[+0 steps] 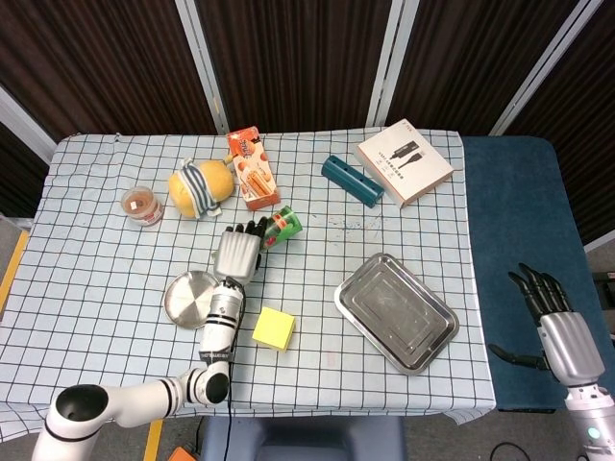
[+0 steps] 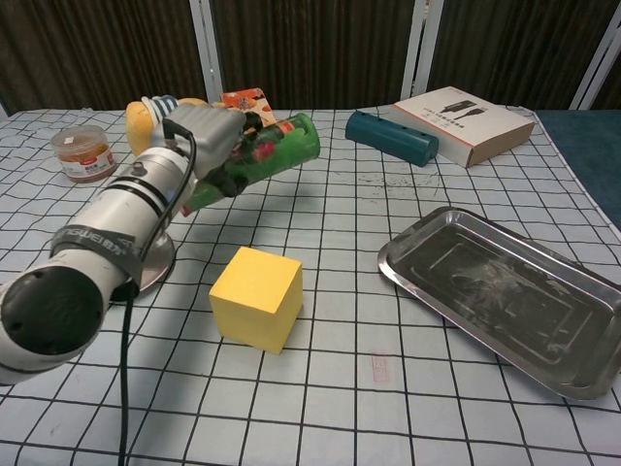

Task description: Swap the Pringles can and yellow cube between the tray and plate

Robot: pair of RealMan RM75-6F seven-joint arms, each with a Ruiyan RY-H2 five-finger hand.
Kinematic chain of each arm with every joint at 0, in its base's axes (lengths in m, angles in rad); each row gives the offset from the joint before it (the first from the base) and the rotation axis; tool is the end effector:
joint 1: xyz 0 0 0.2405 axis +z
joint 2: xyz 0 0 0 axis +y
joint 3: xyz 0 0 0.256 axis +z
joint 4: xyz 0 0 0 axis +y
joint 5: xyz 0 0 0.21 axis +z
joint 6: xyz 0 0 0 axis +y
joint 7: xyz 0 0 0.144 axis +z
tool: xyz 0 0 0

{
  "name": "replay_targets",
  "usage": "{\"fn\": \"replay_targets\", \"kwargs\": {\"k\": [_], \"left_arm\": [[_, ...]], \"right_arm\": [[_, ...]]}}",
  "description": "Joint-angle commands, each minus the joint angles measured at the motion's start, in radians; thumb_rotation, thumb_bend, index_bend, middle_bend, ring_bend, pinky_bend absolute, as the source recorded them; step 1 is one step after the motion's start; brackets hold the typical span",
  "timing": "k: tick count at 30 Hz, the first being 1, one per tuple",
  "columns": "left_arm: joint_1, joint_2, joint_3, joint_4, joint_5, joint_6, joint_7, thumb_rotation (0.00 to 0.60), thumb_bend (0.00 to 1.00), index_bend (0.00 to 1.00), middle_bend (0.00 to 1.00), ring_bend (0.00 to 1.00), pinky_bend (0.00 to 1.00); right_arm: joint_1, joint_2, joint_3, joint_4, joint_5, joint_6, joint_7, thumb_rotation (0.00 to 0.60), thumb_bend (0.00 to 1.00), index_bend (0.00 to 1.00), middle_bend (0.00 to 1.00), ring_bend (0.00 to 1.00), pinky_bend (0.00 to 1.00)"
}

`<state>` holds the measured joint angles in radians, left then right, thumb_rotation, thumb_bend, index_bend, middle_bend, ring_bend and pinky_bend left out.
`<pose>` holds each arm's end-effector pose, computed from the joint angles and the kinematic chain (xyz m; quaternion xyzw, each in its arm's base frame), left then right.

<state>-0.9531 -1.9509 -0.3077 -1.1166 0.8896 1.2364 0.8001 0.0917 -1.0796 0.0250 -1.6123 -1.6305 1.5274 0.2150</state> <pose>-0.0771 0.3837 -0.0665 -0.6847 -0.2624 -0.3496 0.5832 -0.2953 -0.1767 0.1660 0.5967 -0.4068 0.4647 0.5124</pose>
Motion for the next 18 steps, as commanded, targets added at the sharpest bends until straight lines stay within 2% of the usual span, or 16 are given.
{"fn": "replay_targets", "kwargs": {"k": [1,5,8,13,18], "left_arm": [[0.079,0.125,0.047,-0.187,0.08,0.091,0.005,0.6,0.51,0.29,0.52,0.6,0.68],[0.161,0.235,0.098,-0.346,0.084,0.138,0.033,0.6,0.51,0.32,0.52,0.6,0.68],[0.214,0.29,0.144,-0.399,0.091,0.158,0.04,0.6,0.51,0.35,0.52,0.6,0.68],[0.288,0.344,0.192,-0.458,0.088,0.184,0.021,0.6,0.5,0.36,0.52,0.6,0.68],[0.348,0.344,0.232,-0.466,0.1,0.198,-0.014,0.6,0.5,0.36,0.51,0.59,0.68]], "right_arm": [[-0.001,0.0,0.0,0.0,0.001,0.001,0.0,0.6,0.06,0.0,0.0,0.0,0.0],[-0.002,0.0,0.0,-0.001,-0.001,0.005,0.001,0.6,0.06,0.0,0.0,0.0,0.0],[-0.005,-0.001,0.0,0.0,-0.003,0.012,0.003,0.6,0.06,0.0,0.0,0.0,0.0],[-0.007,-0.005,0.004,0.0,0.002,0.018,0.002,0.6,0.06,0.0,0.0,0.0,0.0],[-0.006,-0.008,0.007,-0.002,0.01,0.014,-0.005,0.6,0.06,0.0,0.0,0.0,0.0]]}}
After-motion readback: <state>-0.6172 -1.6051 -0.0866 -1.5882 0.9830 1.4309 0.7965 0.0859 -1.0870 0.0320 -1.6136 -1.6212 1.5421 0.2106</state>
